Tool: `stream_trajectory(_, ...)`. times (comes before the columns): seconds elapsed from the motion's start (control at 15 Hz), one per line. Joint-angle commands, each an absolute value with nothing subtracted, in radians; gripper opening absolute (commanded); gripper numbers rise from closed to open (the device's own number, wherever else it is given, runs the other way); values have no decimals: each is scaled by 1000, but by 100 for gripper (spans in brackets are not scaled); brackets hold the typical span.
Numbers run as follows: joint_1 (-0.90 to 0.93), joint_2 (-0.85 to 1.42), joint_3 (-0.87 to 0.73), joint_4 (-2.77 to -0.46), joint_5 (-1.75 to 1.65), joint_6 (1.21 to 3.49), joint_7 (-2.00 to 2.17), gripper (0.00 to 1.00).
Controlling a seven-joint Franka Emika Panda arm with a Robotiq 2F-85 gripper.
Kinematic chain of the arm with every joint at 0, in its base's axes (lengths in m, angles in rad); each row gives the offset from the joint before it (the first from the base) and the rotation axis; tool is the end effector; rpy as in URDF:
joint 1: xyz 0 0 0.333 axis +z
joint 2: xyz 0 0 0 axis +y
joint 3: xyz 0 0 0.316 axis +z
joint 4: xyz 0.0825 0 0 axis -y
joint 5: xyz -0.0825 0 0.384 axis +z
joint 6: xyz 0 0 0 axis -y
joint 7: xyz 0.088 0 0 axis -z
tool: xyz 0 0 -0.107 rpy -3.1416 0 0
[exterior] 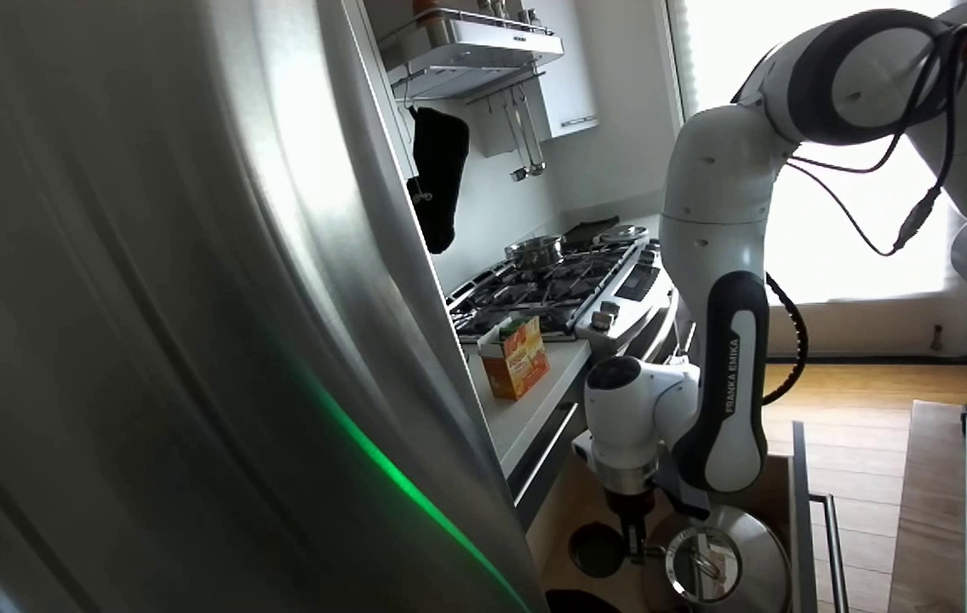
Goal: Pick up the black measuring spoon from the open drawer and put it on the kitchen counter
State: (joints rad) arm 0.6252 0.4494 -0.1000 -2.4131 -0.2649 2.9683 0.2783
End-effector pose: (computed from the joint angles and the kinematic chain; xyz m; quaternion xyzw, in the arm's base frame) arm 0.4198 0.2598 0.1380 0.9642 0.2553 0.0667 0.0270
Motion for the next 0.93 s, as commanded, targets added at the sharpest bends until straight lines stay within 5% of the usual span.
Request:
stream_trajectory(0.0,631,436,-100,-2423,-264,2967,281,19)
stream_trajectory(0.4,626,452,-99,-2414,-262,2967,279,19)
stream_trajectory(0.47,639,426,-103,-2408,-269,2941,279,5)
stream_trajectory(0.87,703,233,-146,-2426,-356,2773,341,5)
